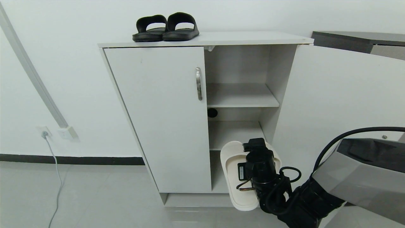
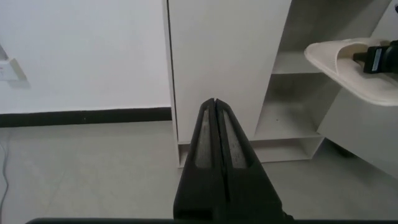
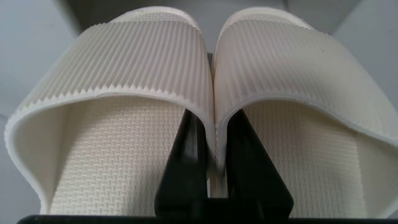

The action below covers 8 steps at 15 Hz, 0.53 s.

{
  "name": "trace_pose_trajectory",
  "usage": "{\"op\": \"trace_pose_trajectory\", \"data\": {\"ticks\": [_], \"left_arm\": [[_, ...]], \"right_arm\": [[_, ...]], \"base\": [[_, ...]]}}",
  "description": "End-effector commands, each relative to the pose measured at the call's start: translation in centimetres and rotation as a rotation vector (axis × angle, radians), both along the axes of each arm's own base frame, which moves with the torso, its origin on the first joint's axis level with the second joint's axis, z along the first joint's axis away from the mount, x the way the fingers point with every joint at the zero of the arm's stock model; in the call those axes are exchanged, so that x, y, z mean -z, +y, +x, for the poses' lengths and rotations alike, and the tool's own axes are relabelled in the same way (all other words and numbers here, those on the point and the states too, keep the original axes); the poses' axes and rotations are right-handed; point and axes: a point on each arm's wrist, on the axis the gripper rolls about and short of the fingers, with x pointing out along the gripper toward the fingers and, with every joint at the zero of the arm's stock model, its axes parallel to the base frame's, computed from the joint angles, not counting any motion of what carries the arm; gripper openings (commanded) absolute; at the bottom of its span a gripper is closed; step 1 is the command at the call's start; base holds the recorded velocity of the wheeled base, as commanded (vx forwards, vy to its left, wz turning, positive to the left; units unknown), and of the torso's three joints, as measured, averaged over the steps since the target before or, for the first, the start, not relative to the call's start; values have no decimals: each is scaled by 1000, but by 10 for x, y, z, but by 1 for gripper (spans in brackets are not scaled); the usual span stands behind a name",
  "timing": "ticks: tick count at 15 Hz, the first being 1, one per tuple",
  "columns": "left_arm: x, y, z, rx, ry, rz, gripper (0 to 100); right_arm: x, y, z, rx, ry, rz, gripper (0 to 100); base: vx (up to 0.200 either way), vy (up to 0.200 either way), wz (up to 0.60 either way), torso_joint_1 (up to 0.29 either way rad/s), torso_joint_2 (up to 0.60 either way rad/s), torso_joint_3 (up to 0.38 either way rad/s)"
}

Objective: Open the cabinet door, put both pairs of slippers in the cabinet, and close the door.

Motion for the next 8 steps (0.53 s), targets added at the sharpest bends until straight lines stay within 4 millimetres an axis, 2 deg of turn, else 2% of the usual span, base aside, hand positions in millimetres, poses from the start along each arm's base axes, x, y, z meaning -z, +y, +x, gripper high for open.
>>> {"op": "trace_pose_trajectory", "data": {"ticks": [1,8], "left_arm": [[0,0,0,0,2,0,0],[0,0,0,2,2,1,0]], "right_arm": [[7,2,1,-2,11,-11,0],[11,4,8,-2,12,-2,0]], "base": [[0,0,0,0,0,0],[0,0,0,0,0,0]]}}
